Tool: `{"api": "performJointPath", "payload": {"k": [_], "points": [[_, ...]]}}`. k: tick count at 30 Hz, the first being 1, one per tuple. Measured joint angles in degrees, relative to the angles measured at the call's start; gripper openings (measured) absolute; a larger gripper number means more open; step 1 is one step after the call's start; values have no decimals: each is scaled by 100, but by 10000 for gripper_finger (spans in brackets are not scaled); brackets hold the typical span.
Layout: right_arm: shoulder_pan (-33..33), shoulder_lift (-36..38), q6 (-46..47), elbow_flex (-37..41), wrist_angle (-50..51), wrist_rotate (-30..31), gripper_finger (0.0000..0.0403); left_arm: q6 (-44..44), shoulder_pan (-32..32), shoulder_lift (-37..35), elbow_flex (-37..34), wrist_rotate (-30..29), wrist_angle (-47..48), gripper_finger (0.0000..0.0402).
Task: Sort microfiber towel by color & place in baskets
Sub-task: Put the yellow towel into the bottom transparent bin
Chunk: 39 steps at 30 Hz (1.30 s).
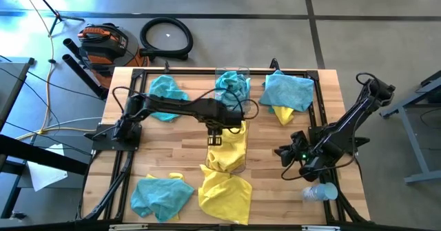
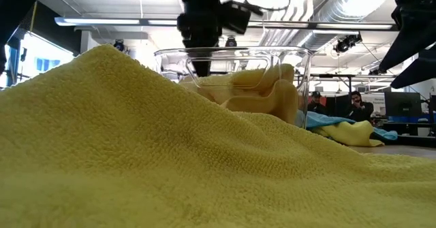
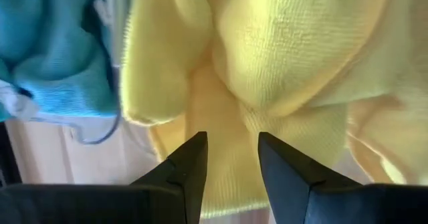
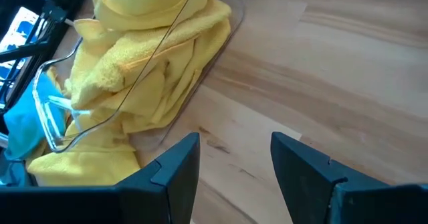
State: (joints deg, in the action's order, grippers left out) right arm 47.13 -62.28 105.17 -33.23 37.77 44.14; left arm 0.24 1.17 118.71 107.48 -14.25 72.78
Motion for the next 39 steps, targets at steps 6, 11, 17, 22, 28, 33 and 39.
{"api": "performJointPath", "payload": {"k": [6, 11, 17, 22, 28, 33, 39], "points": [[-143, -2, -210, 0, 142, 2, 181, -1, 2, -178, 2, 340, -925, 122], [-179, -2, -528, 0, 143, 1, 181, -250, 2, 137, 3, 674, -1527, 122], [-178, -1, -1014, 0, 159, -584, 181, -904, -17, 799, 0, 998, -1599, 122], [-175, 0, -1536, 0, 178, -1355, 181, -2016, 15, 965, 0, 910, -1581, 122], [-173, -2, -2114, 0, 248, -1536, 181, -3462, 259, 257, -9, 224, -1509, 122], [-173, -2, -2544, 0, 338, -1540, 181, -4770, 705, -456, -2, -515, -1456, 122], [-173, -2, -2966, 0, 419, -1451, 181, -6788, 1622, -745, 2, -900, -1334, 122]]}}
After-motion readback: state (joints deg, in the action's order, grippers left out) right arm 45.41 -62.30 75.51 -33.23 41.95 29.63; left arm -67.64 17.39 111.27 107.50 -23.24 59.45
